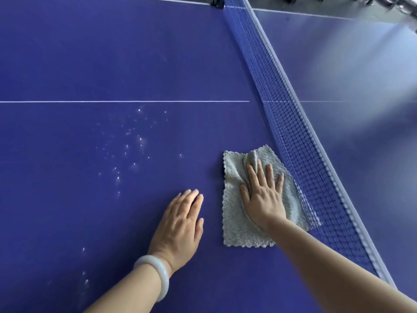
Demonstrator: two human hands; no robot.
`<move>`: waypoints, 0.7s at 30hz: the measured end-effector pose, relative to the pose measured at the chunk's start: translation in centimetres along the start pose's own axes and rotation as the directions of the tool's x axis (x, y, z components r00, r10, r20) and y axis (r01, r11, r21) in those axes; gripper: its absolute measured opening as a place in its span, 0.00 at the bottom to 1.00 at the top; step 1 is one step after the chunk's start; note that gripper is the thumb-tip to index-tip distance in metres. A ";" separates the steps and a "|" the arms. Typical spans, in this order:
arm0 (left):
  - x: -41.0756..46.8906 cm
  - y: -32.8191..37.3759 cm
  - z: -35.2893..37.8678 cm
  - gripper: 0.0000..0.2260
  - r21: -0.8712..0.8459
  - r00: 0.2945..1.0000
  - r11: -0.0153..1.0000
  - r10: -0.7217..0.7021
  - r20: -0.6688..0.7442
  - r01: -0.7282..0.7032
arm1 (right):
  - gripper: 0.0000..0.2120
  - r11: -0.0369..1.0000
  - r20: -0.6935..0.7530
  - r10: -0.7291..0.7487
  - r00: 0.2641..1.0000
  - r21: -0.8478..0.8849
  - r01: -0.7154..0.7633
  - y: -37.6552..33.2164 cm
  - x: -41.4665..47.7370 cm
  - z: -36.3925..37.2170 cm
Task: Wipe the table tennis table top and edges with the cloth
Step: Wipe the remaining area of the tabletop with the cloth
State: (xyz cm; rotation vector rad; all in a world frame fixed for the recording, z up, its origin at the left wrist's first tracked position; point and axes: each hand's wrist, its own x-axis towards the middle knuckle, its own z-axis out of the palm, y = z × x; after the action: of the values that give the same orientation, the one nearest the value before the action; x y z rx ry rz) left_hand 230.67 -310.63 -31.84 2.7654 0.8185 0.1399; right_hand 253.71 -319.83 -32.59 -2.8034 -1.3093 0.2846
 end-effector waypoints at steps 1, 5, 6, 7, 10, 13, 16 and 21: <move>0.0 0.0 0.0 0.24 0.005 1.000 1.000 -0.003 0.000 0.003 | 0.33 1.000 -0.004 -0.025 1.000 -0.004 0.025 0.1 1.6 -0.3; -0.1 0.0 0.0 0.24 0.052 1.000 0.999 -0.001 0.004 0.000 | 0.30 0.992 -0.052 -0.114 0.992 0.043 0.117 0.5 8.5 -1.2; -0.2 0.0 -0.1 0.24 0.054 1.000 0.999 -0.001 0.005 0.000 | 0.29 0.991 -0.062 -0.111 0.992 0.071 0.115 0.3 10.1 -1.5; -0.2 0.0 -0.1 0.24 0.060 1.000 0.998 -0.003 0.014 0.002 | 0.29 0.989 -0.075 -0.093 0.993 0.105 0.101 0.0 11.4 -1.7; -0.1 0.1 -0.1 0.24 0.093 0.999 0.996 -0.018 0.029 0.016 | 0.30 0.978 -0.126 -0.022 0.992 0.202 0.047 -2.0 12.0 -1.7; 0.1 -0.1 -0.1 0.24 0.117 0.999 0.993 -0.019 0.028 0.015 | 0.34 0.923 -0.110 -0.329 0.938 0.175 0.344 -4.0 8.1 -0.6; 0.1 -0.2 0.1 0.24 0.108 1.000 0.994 -0.010 0.021 0.007 | 0.30 0.796 -0.055 -0.584 0.810 0.157 0.585 -2.2 7.6 -0.9; 0.0 -0.5 0.2 0.24 0.065 0.999 0.998 -0.024 0.030 0.022 | 0.30 0.989 -0.086 -0.080 0.993 0.121 0.090 0.1 17.3 -2.7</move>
State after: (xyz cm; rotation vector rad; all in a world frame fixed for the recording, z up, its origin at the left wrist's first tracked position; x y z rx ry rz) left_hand 230.38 -310.26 -32.16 2.8095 0.8613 0.0679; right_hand 265.13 -306.61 -32.51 -2.6207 -1.3397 0.2379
